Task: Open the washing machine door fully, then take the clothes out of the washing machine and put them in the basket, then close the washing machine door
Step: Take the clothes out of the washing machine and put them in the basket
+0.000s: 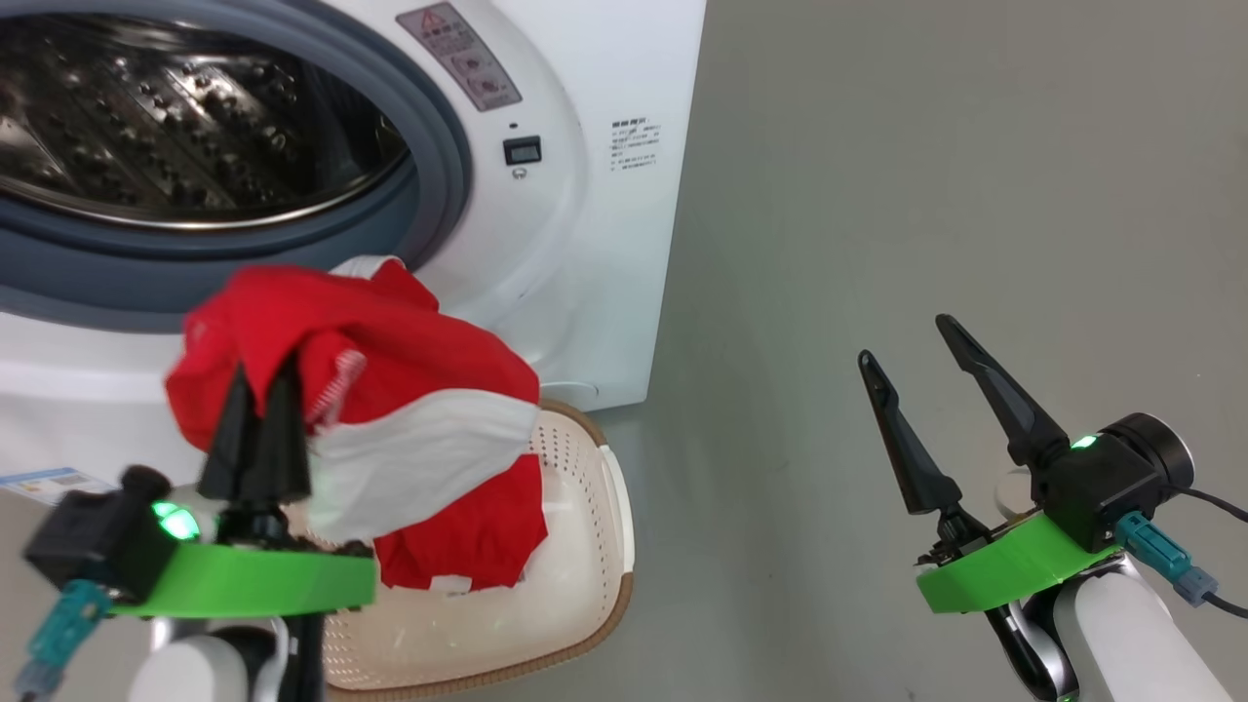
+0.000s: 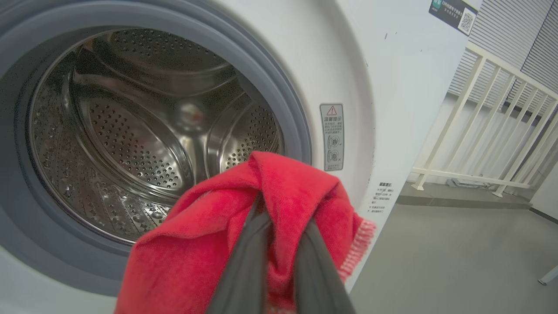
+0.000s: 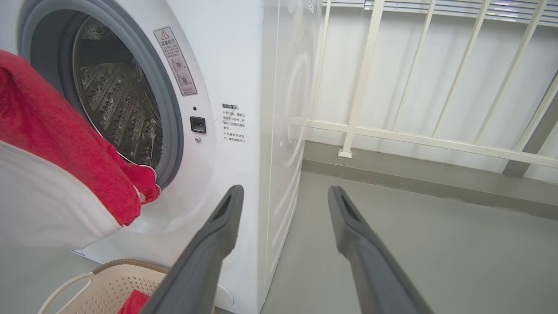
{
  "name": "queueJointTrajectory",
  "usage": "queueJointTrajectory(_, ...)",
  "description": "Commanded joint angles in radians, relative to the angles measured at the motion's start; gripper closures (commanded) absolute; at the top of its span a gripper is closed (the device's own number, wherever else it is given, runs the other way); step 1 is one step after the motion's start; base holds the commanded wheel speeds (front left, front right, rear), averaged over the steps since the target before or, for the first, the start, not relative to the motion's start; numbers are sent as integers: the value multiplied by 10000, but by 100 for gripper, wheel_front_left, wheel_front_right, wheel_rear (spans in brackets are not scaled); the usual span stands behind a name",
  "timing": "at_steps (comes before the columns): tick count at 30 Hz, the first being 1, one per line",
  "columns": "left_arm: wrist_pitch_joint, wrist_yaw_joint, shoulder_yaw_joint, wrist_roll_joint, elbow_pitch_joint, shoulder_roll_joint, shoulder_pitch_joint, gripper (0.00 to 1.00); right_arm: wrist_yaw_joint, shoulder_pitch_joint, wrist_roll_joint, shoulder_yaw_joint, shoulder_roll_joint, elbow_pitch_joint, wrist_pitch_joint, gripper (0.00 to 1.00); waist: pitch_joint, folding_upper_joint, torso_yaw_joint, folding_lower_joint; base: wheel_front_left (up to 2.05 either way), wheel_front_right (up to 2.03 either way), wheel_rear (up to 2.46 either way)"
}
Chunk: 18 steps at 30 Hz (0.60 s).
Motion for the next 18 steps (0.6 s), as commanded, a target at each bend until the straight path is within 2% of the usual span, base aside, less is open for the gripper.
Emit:
queueJointTrajectory(1,28,65,241,-68,-201,122,38,100,33,-8,78,119,-22,-276,-65,0,87,0,5,0,0,0,0)
queueJointTrajectory(11,-59,482,-228,-218,2116,39,-586,100,33,-276,90,120,-59,-293,-65,0,768,0,96,0,0,0,0)
queueJointTrajectory(18,229,380,-356,-699,4741,18,-1692,100,33,-566,82,183,-68,-349,-65,0,1419,0,65,0,0,0,0)
